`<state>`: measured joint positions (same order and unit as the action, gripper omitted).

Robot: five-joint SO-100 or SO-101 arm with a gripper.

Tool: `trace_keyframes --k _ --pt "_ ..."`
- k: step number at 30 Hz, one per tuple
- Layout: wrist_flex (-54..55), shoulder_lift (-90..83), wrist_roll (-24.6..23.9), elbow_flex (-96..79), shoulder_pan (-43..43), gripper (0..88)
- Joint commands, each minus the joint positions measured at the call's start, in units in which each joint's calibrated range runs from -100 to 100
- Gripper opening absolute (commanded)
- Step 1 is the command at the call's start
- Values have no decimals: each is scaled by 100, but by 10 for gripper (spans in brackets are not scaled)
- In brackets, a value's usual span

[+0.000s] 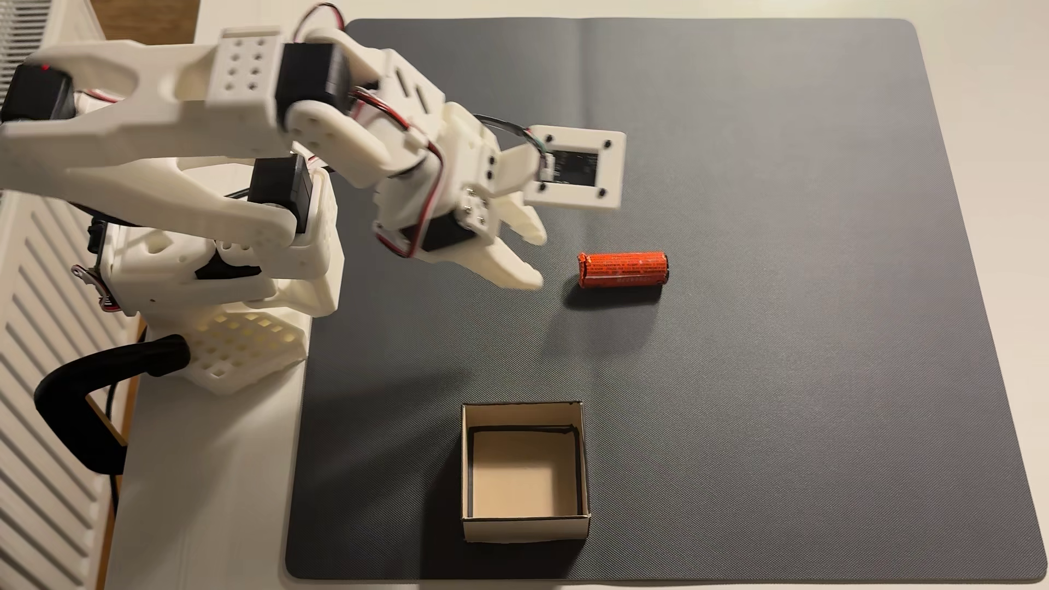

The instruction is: Pick the red object and place it in the box

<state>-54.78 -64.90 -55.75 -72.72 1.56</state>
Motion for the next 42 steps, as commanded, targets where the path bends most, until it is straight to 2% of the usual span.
trace_keyframes --k 1,12,16,33,35,39,42 --pt "749 946 -31 383 22 161" --pt "1772 3242 -62 1354 334 164" --pt "2060 3718 -229 1462 549 164" --pt "3214 5070 -188 1481 564 155" --pt "3206 5129 -182 1481 572 135" --pt "3162 5146 -177 1471 564 18" --pt "3162 5155 -177 1471 557 9"
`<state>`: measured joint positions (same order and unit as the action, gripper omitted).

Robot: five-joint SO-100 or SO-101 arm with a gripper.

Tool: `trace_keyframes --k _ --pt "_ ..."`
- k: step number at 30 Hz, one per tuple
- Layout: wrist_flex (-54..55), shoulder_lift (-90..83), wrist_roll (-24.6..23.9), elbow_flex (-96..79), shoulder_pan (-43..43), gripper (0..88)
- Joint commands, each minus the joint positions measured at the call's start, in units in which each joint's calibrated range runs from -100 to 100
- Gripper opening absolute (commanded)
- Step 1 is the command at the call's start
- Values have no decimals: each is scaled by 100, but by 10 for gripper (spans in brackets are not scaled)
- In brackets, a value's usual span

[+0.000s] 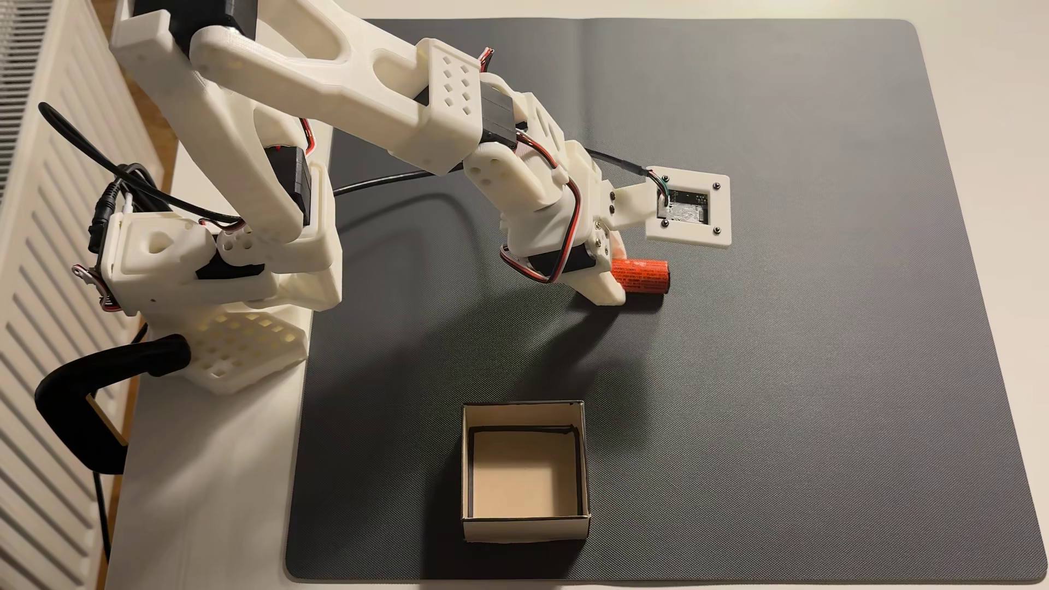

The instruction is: Pick the red object and place it in the box

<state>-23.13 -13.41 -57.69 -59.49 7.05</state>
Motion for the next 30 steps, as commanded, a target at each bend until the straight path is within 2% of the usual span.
trace_keyframes --k 1,6,14,18,23,30 --pt "-21 -2 22 148 0 9" --pt "-239 -232 377 312 -111 8" --pt "-2652 -1831 471 1836 -290 8" --pt "-3552 -2681 835 2262 -668 8" --pt "-3989 -3463 1190 2180 -1544 8" --pt "-3823 -3752 1591 1427 -2717 9"
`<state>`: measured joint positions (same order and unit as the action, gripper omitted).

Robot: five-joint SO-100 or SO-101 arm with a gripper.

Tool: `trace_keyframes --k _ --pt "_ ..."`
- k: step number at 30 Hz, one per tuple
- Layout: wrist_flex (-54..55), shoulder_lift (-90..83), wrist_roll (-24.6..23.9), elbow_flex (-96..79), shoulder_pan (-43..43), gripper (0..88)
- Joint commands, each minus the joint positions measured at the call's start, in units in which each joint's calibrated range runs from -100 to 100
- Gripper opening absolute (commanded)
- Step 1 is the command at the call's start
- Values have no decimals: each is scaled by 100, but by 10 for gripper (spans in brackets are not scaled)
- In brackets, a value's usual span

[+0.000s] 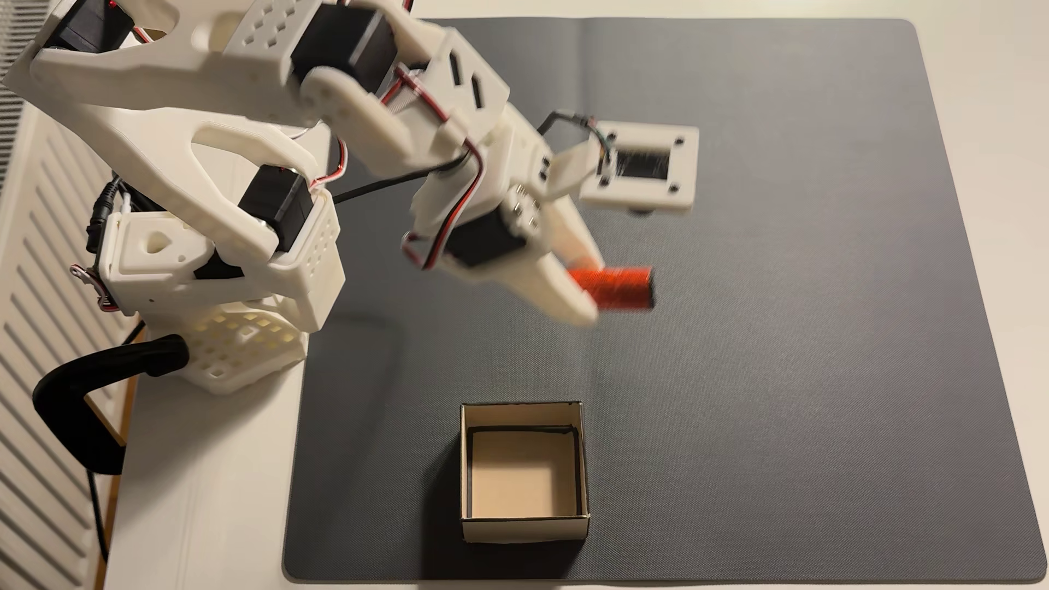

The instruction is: Pick the red object and place it in the box

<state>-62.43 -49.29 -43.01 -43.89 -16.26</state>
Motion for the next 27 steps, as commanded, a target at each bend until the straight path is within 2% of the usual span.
trace_keyframes --k 1,5,12,18,23,27 --pt "221 -165 160 -287 -505 13" --pt "850 -173 186 -1067 -772 14" --pt "1716 -173 155 -2038 -735 17" --pt "1812 -173 181 -2237 -728 20" --pt "1794 -173 149 -2273 -557 103" --pt "1750 -173 139 -2273 -490 128"
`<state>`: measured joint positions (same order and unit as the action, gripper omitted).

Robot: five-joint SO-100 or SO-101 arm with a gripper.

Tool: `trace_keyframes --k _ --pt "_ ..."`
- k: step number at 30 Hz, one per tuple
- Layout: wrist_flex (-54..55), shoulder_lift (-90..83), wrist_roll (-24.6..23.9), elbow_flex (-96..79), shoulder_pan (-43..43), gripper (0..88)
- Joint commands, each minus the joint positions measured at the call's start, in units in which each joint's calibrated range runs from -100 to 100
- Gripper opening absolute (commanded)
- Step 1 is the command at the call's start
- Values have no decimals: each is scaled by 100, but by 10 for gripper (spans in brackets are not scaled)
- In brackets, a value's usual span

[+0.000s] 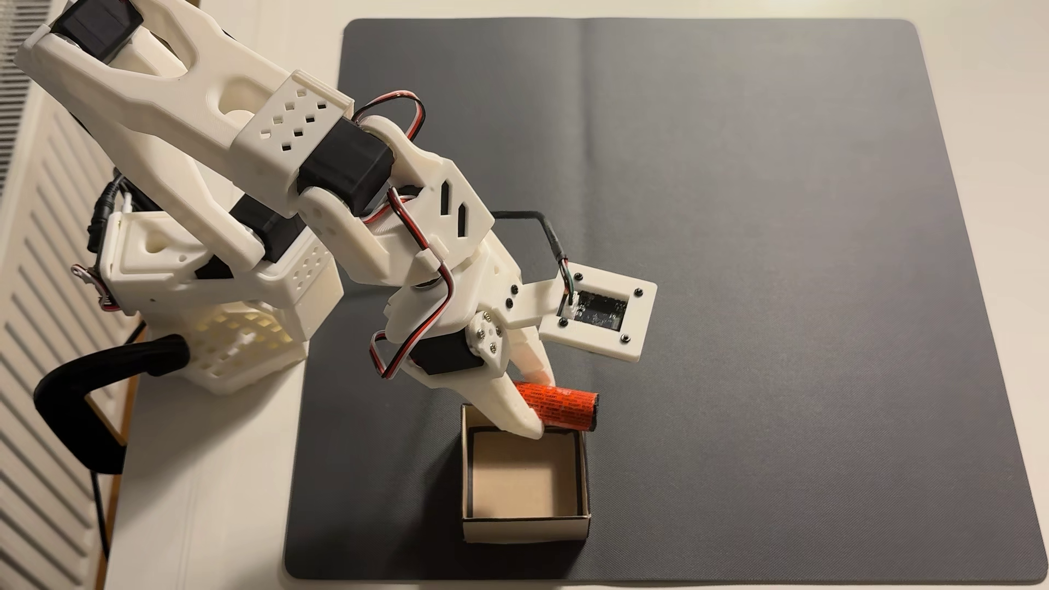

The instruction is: Pick the red object and place it in the box

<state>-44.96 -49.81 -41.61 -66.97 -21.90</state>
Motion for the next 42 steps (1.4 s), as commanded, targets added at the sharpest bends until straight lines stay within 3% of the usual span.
trace_keyframes --k 1,15,22,26,28,34,42 --pt "3 -121 -1 35 74 130" --pt "-15 -130 -33 198 401 128" --pt "-618 -130 -924 1005 1448 112" --pt "-1571 -138 -1273 1722 1819 8" --pt "-2069 -138 -1346 2039 1908 8" --pt "-2969 -283 -1315 2321 1952 8" --pt "-2847 -2018 -893 1114 1952 8"
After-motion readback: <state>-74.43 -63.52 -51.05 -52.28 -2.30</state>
